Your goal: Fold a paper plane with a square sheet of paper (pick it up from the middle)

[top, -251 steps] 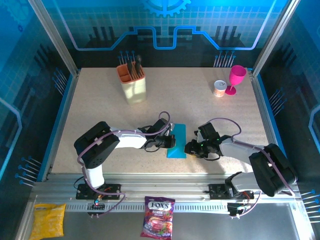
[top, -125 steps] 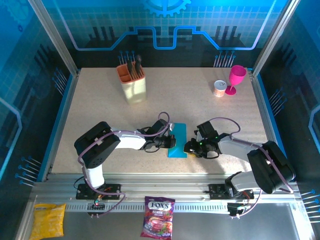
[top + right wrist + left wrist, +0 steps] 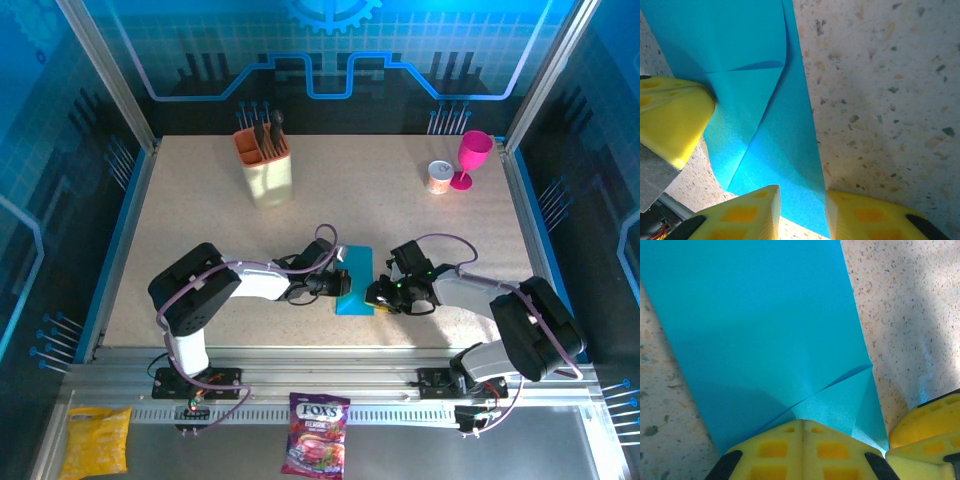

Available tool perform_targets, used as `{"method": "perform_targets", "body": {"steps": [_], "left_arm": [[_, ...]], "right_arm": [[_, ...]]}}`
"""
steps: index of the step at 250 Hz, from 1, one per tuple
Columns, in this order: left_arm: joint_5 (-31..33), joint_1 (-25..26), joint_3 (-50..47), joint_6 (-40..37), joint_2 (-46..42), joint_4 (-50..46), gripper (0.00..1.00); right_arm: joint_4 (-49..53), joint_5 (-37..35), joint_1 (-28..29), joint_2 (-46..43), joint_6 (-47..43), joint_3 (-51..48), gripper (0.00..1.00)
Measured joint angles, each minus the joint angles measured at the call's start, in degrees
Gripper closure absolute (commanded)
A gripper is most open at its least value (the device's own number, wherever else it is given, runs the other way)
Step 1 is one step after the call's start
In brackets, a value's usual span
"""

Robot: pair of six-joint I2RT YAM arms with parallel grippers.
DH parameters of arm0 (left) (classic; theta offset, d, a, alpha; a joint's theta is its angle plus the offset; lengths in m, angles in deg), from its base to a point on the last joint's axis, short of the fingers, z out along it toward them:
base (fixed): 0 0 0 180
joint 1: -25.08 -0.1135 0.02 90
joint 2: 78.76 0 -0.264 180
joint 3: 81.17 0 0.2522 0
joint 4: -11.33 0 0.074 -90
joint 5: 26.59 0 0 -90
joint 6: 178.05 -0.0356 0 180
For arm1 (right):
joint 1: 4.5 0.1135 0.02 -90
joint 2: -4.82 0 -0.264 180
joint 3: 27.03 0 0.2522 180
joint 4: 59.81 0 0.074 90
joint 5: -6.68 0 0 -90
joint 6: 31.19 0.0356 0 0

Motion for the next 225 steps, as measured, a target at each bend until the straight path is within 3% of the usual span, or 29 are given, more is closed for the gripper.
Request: {"method": "perform_targets", "body": {"steps": [97, 127, 164, 225], "left_arm": [[-0.35, -0.2, -0.83, 0.04, 0.07, 1.92, 1.0], [-0.44, -0.24, -1.07, 0.04, 0.07, 2.32, 1.0], [-0.61, -0.37, -1.16, 0.04, 0.07, 2.6, 1.0], [-0.59, -1.29, -1.55, 0.48, 0.07, 3.45, 1.0]], "right_arm": [[0.28, 0.46, 0.0, 0.9, 0.02, 0.87, 0.7], [-0.66, 0.9, 0.0, 0.92, 0.28, 0.87, 0.65], [-12.61, 1.33, 1.97, 2.75, 0.37, 1.38, 0.61], [-18.91, 1.36, 2.1, 3.45, 0.37, 2.01, 0.51]]}}
